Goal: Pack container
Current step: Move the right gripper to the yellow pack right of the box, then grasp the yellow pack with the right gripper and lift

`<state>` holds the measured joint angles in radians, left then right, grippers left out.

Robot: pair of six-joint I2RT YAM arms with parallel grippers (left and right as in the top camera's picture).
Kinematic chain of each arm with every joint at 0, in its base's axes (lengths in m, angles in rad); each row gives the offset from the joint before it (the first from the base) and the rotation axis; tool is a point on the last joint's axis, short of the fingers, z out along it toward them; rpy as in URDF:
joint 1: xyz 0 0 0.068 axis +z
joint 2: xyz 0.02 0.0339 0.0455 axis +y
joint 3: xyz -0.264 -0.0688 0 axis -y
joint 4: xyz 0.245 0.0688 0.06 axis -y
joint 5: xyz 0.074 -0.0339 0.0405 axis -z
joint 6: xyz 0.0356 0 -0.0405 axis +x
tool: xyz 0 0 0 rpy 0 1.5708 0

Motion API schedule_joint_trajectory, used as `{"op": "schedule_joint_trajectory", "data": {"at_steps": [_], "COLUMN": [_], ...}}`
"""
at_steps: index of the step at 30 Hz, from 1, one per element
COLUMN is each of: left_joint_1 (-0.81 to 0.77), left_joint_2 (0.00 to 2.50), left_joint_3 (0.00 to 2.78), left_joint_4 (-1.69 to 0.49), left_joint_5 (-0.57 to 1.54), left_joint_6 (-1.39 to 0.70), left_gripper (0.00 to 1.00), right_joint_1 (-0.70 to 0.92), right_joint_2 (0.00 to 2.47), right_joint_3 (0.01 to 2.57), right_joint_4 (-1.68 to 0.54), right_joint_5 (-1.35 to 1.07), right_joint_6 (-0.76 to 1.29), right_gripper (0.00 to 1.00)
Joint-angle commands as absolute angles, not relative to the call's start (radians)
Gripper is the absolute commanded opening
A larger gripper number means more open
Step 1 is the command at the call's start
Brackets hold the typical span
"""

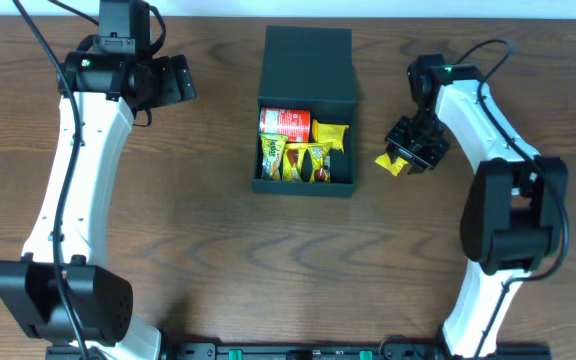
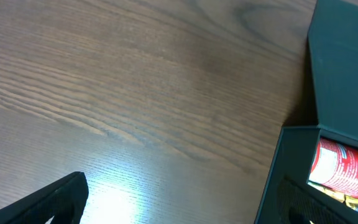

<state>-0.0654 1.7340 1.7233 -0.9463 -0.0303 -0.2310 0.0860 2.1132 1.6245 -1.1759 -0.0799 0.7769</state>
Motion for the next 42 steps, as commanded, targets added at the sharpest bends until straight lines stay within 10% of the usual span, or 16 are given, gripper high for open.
{"op": "schedule_joint_trajectory", "data": {"at_steps": [1, 23, 42], "left_joint_1": [-0.061, -0.061, -0.061], "left_joint_2": [1.741, 1.741, 1.741], "left_joint_3": [1.721, 1.721, 1.721], "left_joint_4": [-0.953, -0.955, -0.968], "left_joint_5": [-0.037, -0.036, -0.036], "left_joint_6": [-0.223, -0.223, -0.224], "left_gripper": [0.98, 0.98, 0.98], "right_joint_1": [0.078, 0.070, 0.064], "right_joint_2": [2.140, 2.149, 2.170], "right_joint_3": [1.613, 1.668, 1.649], "right_joint_4": [-1.149, -1.192, -1.158], "right_joint_5": [-0.079, -0.040, 0.011], "right_joint_6": [0.819, 0.822, 0.853], "right_gripper": [0.34, 0.20, 0.30]}}
